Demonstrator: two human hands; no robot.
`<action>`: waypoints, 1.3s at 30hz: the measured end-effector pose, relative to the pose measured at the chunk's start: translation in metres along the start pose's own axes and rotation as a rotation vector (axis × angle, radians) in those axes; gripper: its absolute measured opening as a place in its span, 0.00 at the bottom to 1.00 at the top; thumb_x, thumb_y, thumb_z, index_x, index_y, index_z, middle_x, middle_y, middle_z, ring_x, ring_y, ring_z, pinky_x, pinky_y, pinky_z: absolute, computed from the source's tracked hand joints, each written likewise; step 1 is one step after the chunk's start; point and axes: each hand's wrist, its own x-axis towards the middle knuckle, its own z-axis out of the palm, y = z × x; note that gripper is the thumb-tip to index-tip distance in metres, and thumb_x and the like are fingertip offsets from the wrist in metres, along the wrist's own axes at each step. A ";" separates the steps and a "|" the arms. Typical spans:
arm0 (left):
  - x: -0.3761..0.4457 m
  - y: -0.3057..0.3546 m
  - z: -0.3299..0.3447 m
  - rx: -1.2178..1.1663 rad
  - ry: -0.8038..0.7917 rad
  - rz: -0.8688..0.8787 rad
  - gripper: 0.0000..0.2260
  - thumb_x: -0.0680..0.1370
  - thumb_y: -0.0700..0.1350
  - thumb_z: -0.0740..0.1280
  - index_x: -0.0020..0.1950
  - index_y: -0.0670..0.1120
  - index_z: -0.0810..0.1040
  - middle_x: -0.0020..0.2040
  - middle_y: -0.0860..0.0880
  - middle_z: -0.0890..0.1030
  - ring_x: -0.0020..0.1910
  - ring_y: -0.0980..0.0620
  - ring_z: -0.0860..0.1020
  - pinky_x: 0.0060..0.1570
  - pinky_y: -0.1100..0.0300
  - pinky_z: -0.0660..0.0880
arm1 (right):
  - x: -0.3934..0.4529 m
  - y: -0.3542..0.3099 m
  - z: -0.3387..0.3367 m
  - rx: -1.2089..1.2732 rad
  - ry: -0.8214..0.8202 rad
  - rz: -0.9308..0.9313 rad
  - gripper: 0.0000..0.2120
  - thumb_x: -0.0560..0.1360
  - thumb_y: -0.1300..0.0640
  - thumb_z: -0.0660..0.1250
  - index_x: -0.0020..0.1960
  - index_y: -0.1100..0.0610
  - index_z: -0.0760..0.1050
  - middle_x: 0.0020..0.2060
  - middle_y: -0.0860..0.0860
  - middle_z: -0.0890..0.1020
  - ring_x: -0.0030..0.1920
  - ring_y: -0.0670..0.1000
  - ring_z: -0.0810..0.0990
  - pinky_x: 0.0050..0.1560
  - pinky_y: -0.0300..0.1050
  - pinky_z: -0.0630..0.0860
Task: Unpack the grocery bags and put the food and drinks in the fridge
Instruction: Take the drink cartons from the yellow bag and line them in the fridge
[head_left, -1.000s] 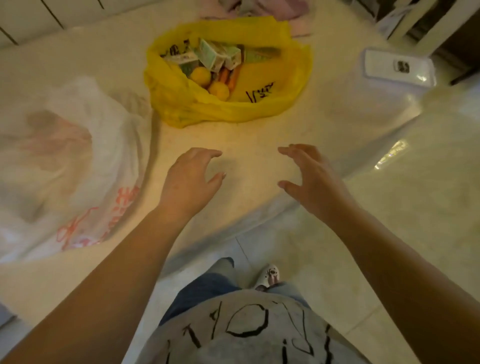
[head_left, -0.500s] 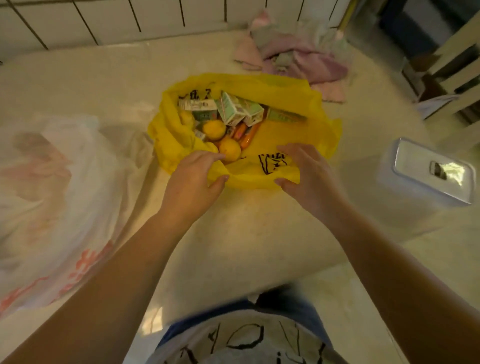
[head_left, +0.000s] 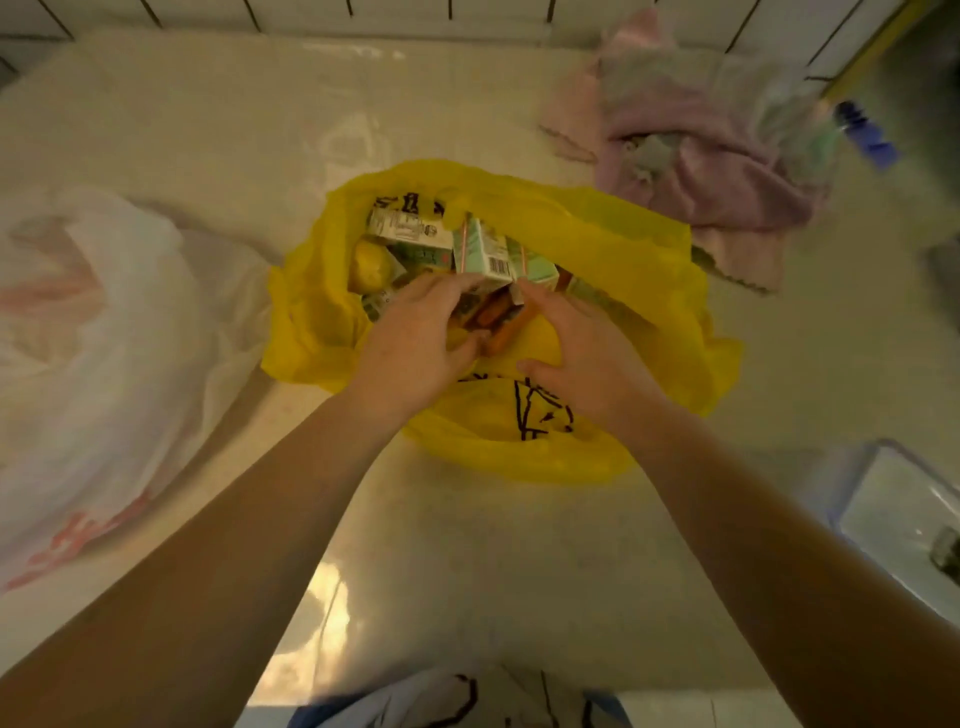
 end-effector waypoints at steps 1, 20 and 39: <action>0.008 0.001 0.004 -0.002 0.013 -0.020 0.26 0.74 0.46 0.69 0.70 0.47 0.68 0.64 0.45 0.72 0.63 0.47 0.70 0.60 0.55 0.68 | 0.010 0.005 -0.001 -0.016 -0.022 -0.032 0.38 0.72 0.54 0.70 0.75 0.49 0.54 0.68 0.51 0.69 0.68 0.53 0.65 0.64 0.45 0.64; 0.137 -0.024 0.029 0.028 -0.022 -0.080 0.41 0.75 0.57 0.65 0.77 0.48 0.42 0.74 0.44 0.61 0.72 0.45 0.61 0.67 0.50 0.62 | 0.146 0.064 0.003 -0.188 0.210 -0.346 0.27 0.73 0.56 0.59 0.71 0.61 0.64 0.64 0.58 0.75 0.63 0.57 0.73 0.66 0.49 0.66; 0.151 -0.037 0.034 0.043 0.014 -0.299 0.28 0.76 0.58 0.62 0.73 0.50 0.61 0.69 0.47 0.69 0.66 0.47 0.69 0.62 0.49 0.69 | 0.204 0.063 -0.030 -0.124 -0.035 0.027 0.18 0.77 0.51 0.60 0.66 0.51 0.71 0.60 0.53 0.78 0.60 0.54 0.75 0.59 0.51 0.72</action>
